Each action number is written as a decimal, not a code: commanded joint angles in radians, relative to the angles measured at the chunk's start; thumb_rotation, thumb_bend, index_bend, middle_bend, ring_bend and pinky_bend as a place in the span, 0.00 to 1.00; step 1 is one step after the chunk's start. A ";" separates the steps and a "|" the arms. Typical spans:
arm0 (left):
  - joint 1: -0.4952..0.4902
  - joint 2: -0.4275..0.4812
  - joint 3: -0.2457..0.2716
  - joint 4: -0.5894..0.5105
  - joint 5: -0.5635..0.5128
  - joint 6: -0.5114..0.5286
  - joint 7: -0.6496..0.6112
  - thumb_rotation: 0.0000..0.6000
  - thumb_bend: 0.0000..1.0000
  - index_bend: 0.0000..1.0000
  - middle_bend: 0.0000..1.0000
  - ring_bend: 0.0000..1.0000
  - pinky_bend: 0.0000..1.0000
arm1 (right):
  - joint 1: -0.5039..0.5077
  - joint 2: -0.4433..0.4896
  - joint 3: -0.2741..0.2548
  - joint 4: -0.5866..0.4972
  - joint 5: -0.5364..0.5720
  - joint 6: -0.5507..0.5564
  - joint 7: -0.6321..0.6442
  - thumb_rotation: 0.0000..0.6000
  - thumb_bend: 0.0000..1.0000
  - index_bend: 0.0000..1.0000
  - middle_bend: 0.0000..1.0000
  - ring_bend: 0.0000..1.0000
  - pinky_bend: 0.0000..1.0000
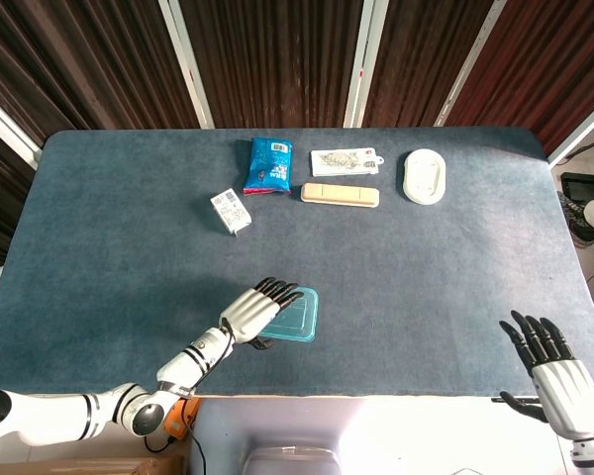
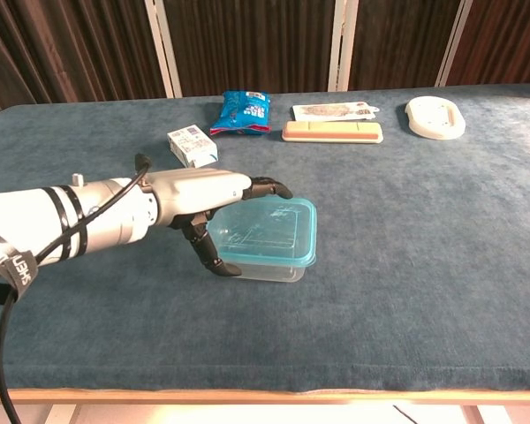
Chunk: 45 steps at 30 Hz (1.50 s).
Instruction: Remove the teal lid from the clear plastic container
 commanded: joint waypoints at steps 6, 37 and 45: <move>-0.028 0.002 0.001 0.018 -0.055 -0.030 -0.023 1.00 0.22 0.00 0.00 0.00 0.00 | 0.001 0.001 -0.002 0.001 -0.001 -0.002 0.001 1.00 0.24 0.00 0.00 0.00 0.00; 0.023 -0.026 0.072 0.035 0.073 0.077 -0.173 1.00 0.26 0.00 0.21 0.43 0.45 | 0.093 -0.048 0.003 0.015 -0.094 -0.091 -0.071 1.00 0.24 0.00 0.00 0.00 0.00; 0.058 -0.085 0.106 0.043 0.168 0.157 -0.152 1.00 0.26 0.00 0.21 0.44 0.47 | 0.221 -0.193 0.032 0.105 -0.194 -0.189 -0.125 1.00 0.24 0.12 0.00 0.00 0.00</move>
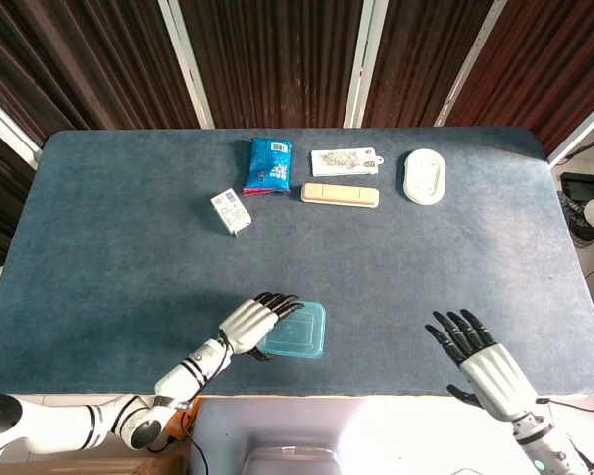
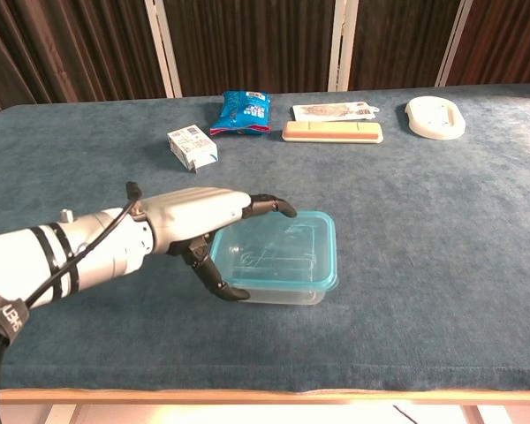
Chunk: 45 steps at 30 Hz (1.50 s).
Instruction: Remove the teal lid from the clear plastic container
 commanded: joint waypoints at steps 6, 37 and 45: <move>0.024 -0.061 -0.001 0.013 0.011 0.040 0.034 1.00 0.26 0.00 0.21 0.44 0.48 | 0.148 -0.161 0.030 0.128 -0.069 -0.102 0.024 1.00 0.25 0.33 0.00 0.00 0.00; 0.022 -0.145 -0.037 0.130 -0.046 -0.023 0.046 1.00 0.26 0.00 0.18 0.48 0.51 | 0.374 -0.456 0.010 0.565 -0.005 -0.108 0.459 1.00 0.39 0.48 0.09 0.00 0.00; 0.026 -0.139 -0.040 0.123 -0.046 -0.024 0.052 1.00 0.25 0.00 0.18 0.48 0.51 | 0.394 -0.485 -0.004 0.555 0.017 -0.110 0.464 1.00 0.39 0.50 0.09 0.00 0.00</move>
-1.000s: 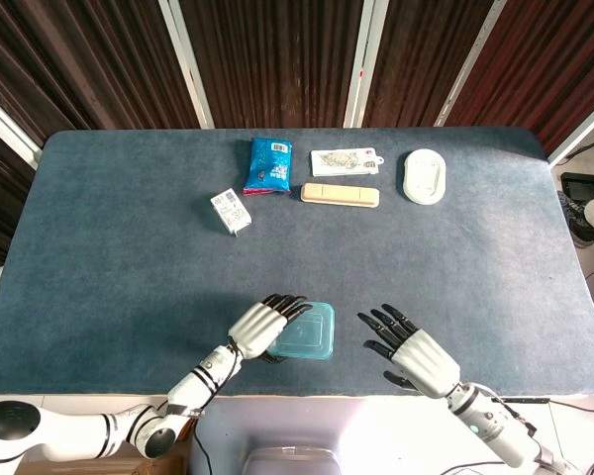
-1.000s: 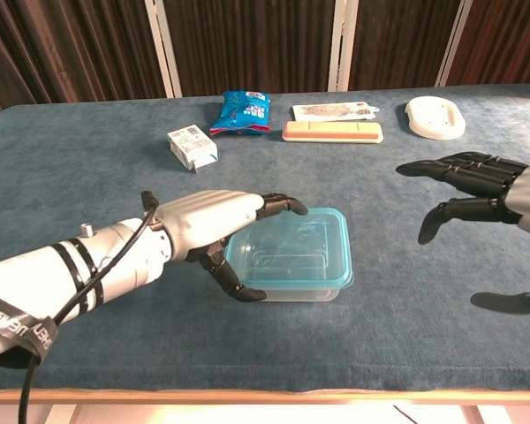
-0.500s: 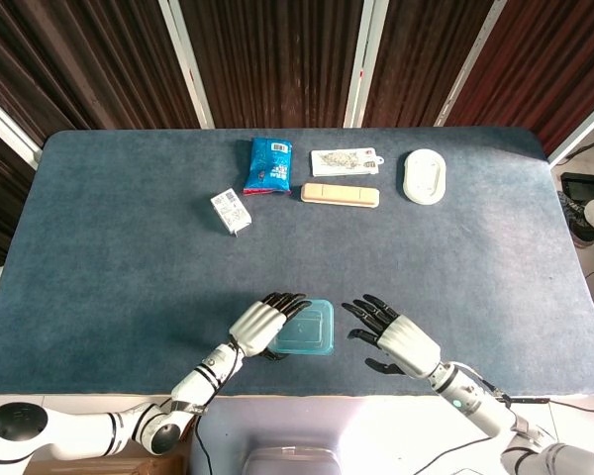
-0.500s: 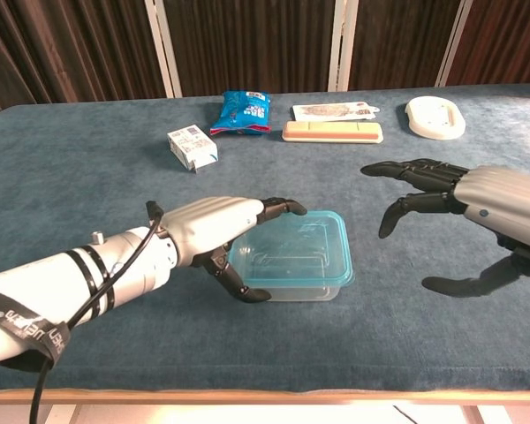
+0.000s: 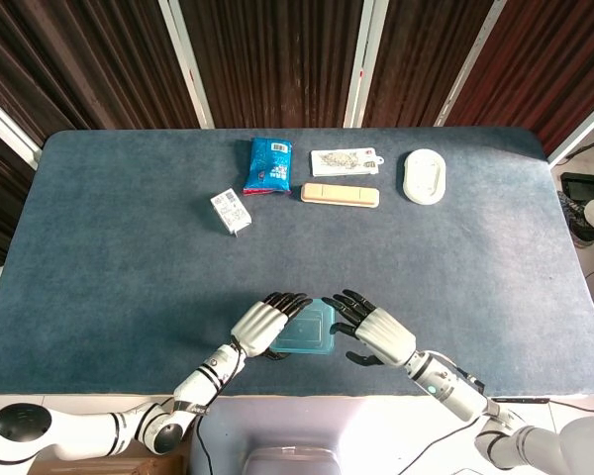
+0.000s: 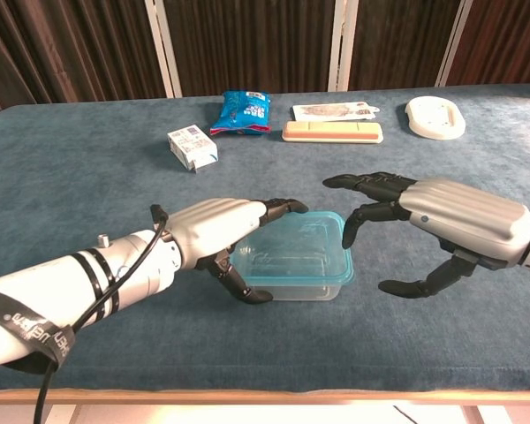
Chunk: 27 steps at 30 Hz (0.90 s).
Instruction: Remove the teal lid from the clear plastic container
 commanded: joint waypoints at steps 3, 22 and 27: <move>0.003 0.004 0.001 -0.004 0.003 0.002 0.003 1.00 0.25 0.00 0.18 0.48 0.52 | 0.005 -0.008 -0.003 -0.008 0.016 0.000 0.004 1.00 0.39 0.50 0.09 0.00 0.00; 0.008 0.000 0.001 0.002 0.015 -0.003 -0.002 1.00 0.26 0.00 0.18 0.49 0.52 | 0.025 -0.079 -0.004 -0.007 0.067 -0.002 -0.019 1.00 0.39 0.56 0.10 0.00 0.00; 0.010 0.001 0.001 0.002 0.015 -0.003 -0.001 1.00 0.26 0.00 0.18 0.49 0.52 | 0.031 -0.090 -0.005 -0.014 0.076 -0.007 -0.021 1.00 0.39 0.56 0.10 0.00 0.00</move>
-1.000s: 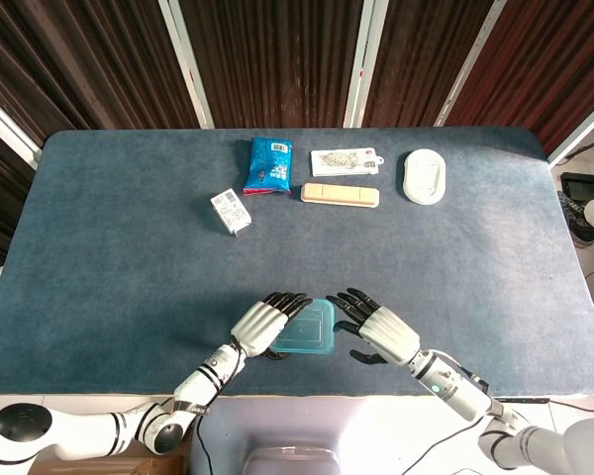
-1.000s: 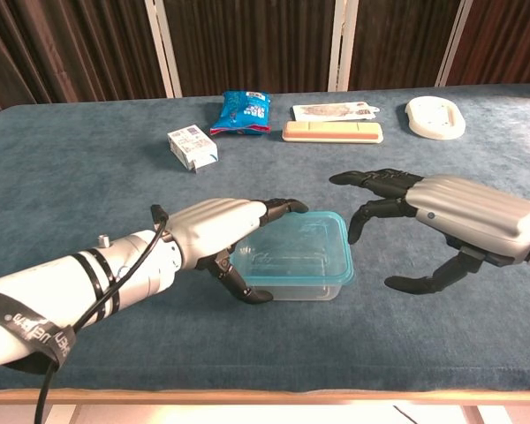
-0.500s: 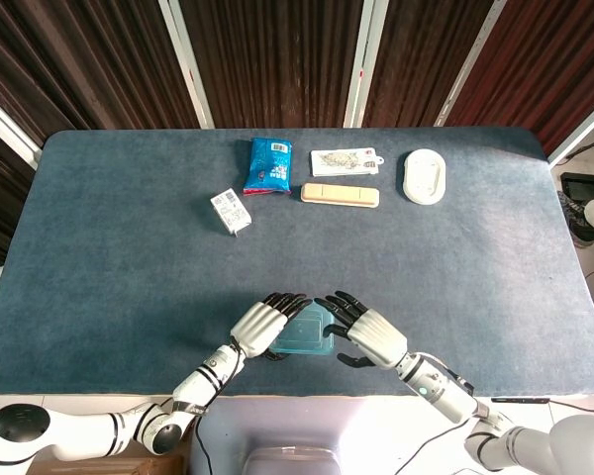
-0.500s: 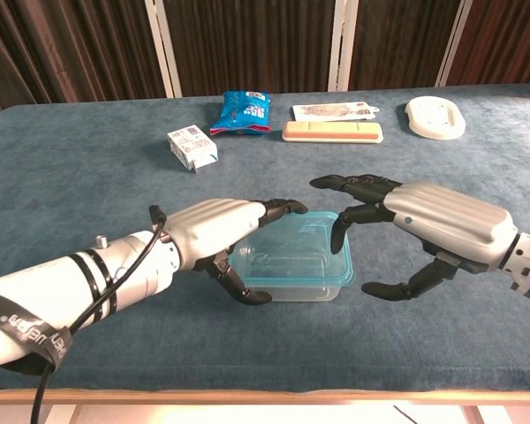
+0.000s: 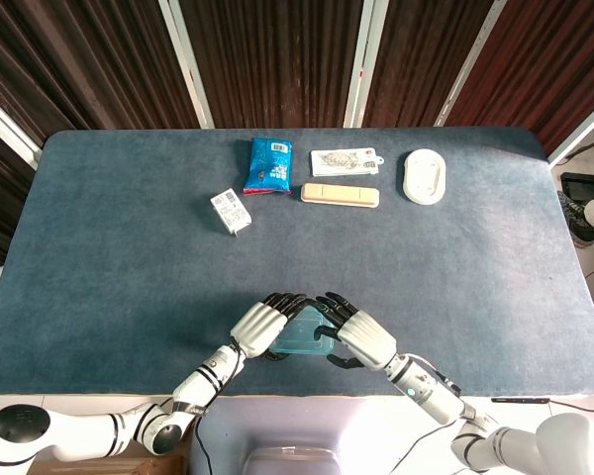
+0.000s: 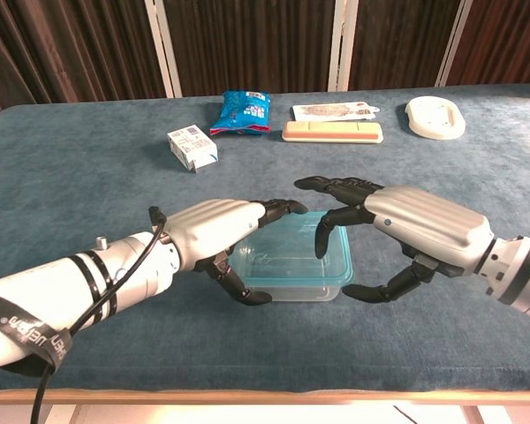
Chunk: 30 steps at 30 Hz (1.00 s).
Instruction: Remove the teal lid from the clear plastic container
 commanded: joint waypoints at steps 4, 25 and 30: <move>0.002 0.003 -0.001 -0.004 0.000 0.001 0.002 1.00 0.26 0.00 0.18 0.49 0.52 | 0.005 -0.008 -0.003 -0.003 0.008 -0.008 -0.011 1.00 0.39 0.55 0.10 0.00 0.00; 0.006 -0.001 0.007 0.003 0.009 0.000 0.015 1.00 0.26 0.00 0.18 0.49 0.52 | 0.016 0.001 0.000 -0.051 0.036 -0.011 -0.015 1.00 0.39 0.55 0.10 0.00 0.00; 0.007 -0.003 0.008 0.005 0.011 -0.003 0.013 1.00 0.26 0.00 0.19 0.49 0.52 | 0.018 0.006 -0.002 -0.054 0.042 -0.020 -0.029 1.00 0.39 0.55 0.10 0.00 0.00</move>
